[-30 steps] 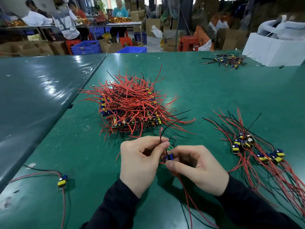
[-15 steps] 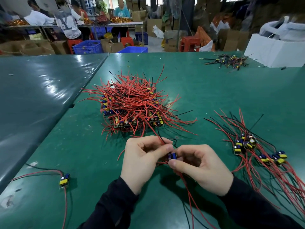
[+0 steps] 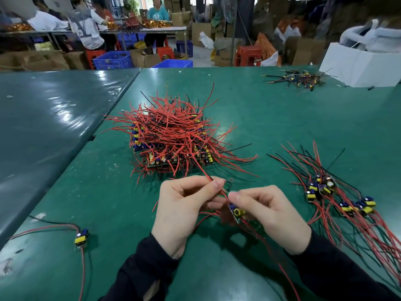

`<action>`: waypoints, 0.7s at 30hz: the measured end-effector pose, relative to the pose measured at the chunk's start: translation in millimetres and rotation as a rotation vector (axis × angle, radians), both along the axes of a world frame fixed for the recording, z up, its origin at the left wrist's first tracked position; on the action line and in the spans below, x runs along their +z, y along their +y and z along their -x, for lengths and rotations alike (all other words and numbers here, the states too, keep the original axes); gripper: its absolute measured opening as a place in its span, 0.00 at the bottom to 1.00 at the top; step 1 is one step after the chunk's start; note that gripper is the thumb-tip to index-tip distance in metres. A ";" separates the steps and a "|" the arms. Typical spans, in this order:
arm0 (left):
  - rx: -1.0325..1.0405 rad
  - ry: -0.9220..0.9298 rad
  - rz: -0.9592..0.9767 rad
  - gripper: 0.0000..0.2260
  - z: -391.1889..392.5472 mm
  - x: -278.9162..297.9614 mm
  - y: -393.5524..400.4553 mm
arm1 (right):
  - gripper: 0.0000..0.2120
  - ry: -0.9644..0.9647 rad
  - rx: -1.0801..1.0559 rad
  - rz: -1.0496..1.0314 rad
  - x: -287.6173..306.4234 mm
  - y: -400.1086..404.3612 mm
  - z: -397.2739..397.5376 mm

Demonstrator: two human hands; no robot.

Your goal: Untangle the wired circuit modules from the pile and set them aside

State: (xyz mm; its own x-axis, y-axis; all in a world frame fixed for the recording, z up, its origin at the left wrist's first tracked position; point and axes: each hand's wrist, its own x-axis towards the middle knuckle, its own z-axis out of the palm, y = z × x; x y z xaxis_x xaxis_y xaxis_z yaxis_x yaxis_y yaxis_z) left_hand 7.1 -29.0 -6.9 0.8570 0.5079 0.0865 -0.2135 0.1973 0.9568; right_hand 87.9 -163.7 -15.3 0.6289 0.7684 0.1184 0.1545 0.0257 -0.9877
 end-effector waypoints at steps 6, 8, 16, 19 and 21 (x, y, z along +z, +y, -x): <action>0.034 0.019 -0.146 0.08 -1.0 -1.3 -2.5 | 0.04 0.131 0.048 -0.010 -0.7 2.5 6.8; 0.028 0.027 -0.150 0.03 -1.7 -2.0 -1.0 | 0.06 0.063 0.050 -0.026 -1.1 3.2 8.7; -0.009 0.048 -0.433 0.06 -1.8 -5.9 2.3 | 0.08 -0.338 0.011 0.081 -7.7 0.1 11.1; -0.016 0.084 -0.432 0.04 -0.4 -5.0 3.6 | 0.10 -0.330 -0.010 0.095 -9.6 1.1 10.1; -0.098 0.137 -0.197 0.05 0.2 -1.1 10.5 | 0.12 -0.258 -0.003 0.067 -8.2 1.4 9.5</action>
